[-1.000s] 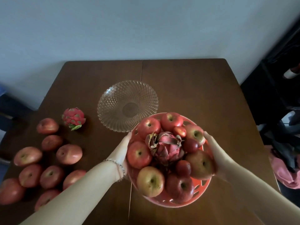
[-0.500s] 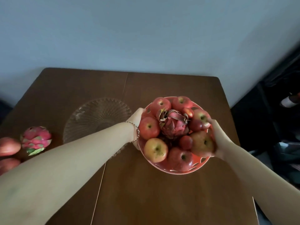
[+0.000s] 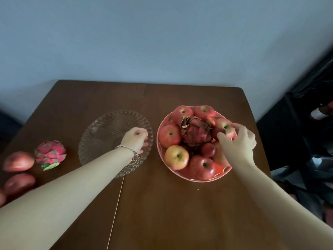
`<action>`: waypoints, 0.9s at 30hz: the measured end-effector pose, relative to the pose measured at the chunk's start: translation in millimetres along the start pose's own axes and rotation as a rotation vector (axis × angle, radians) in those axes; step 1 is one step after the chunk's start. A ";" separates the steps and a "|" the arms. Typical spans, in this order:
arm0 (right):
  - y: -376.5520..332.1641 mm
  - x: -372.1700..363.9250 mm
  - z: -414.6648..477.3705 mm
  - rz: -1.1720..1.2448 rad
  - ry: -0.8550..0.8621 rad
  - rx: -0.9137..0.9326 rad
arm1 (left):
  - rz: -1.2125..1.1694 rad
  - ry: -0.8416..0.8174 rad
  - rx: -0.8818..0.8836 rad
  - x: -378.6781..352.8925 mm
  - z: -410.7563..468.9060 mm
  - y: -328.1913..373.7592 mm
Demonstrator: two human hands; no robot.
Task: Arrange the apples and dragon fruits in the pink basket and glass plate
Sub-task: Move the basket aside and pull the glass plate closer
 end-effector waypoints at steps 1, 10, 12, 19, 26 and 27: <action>-20.4 -3.4 -18.0 0.002 -0.013 0.130 | -0.013 0.032 -0.031 15.6 -4.3 -6.7; 4.2 -216.5 -141.3 0.185 -0.659 -0.303 | 0.072 0.053 -0.057 149.8 -51.3 -102.1; 15.1 -257.6 -159.8 0.414 -0.651 -0.568 | 0.153 0.030 -0.102 176.2 -57.2 -115.5; 27.0 -309.1 -160.1 0.756 -0.279 -0.636 | 0.494 -0.026 -0.319 255.8 -60.0 -142.0; 51.1 -291.6 -204.0 0.767 -0.167 -0.659 | 1.045 -0.045 -0.327 285.8 -36.7 -182.7; 57.1 -284.8 -213.5 0.754 -0.181 -0.650 | 1.099 -0.047 -0.316 287.8 -33.9 -185.8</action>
Point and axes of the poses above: each hand's wrist, its own z-axis towards the middle knuckle, its own x-axis out of the back of the hand, y = z × x, the point moved 9 cm from there along z, towards the middle knuckle, and after that the axes turned 1 degree about -y, right-handed, at the moved point
